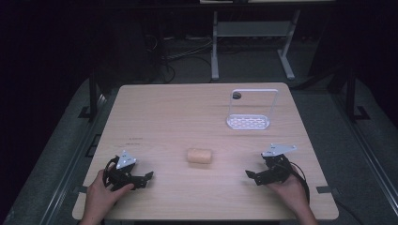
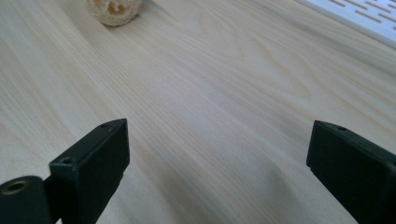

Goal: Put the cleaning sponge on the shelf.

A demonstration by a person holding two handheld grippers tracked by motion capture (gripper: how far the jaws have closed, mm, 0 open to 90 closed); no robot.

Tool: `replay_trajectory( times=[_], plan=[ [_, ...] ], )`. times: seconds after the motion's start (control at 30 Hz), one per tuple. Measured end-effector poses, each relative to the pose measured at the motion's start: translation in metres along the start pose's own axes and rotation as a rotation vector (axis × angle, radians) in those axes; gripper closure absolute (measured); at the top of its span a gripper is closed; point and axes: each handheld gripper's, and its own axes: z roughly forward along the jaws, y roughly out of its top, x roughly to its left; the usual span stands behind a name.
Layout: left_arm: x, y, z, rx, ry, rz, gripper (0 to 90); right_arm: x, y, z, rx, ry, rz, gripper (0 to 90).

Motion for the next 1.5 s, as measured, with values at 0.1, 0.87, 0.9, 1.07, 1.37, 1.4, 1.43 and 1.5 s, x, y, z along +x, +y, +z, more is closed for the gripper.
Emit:
replay_trajectory(
  times=[0.1, 0.87, 0.9, 1.07, 1.37, 1.4, 1.43, 1.5],
  plan=[
    [0.000, 0.000, 0.000, 0.000, 0.000, 0.000, 12.8, 0.001, 0.005, 0.002, 0.001, 0.011, -0.014, 4.9],
    [0.000, 0.000, 0.000, 0.000, 0.000, 0.000, 12.8, 0.002, 0.033, 0.014, -0.036, 0.092, -0.091, 2.7],
    [0.000, 0.000, 0.000, 0.000, 0.000, 0.000, 12.8, 0.002, 0.035, 0.015, -0.049, 0.105, -0.090, 2.7],
    [0.000, 0.000, 0.000, 0.000, 0.000, 0.000, 12.8, 0.003, 0.039, 0.018, -0.041, 0.113, -0.104, 2.3],
    [0.000, 0.000, 0.000, 0.000, 0.000, 0.000, 12.8, 0.006, 0.052, 0.023, -0.037, 0.137, -0.126, 2.3],
    [0.000, 0.000, 0.000, 0.000, 0.000, 0.000, 12.8, 0.006, 0.052, 0.023, -0.037, 0.137, -0.126, 2.3],
    [0.000, 0.000, 0.000, 0.000, 0.000, 0.000, 12.8, 0.006, 0.053, 0.024, -0.036, 0.142, -0.132, 2.3],
    [0.000, 0.000, 0.000, 0.000, 0.000, 0.000, 12.8, 0.007, 0.056, 0.026, -0.036, 0.145, -0.136, 2.3]
  ],
)
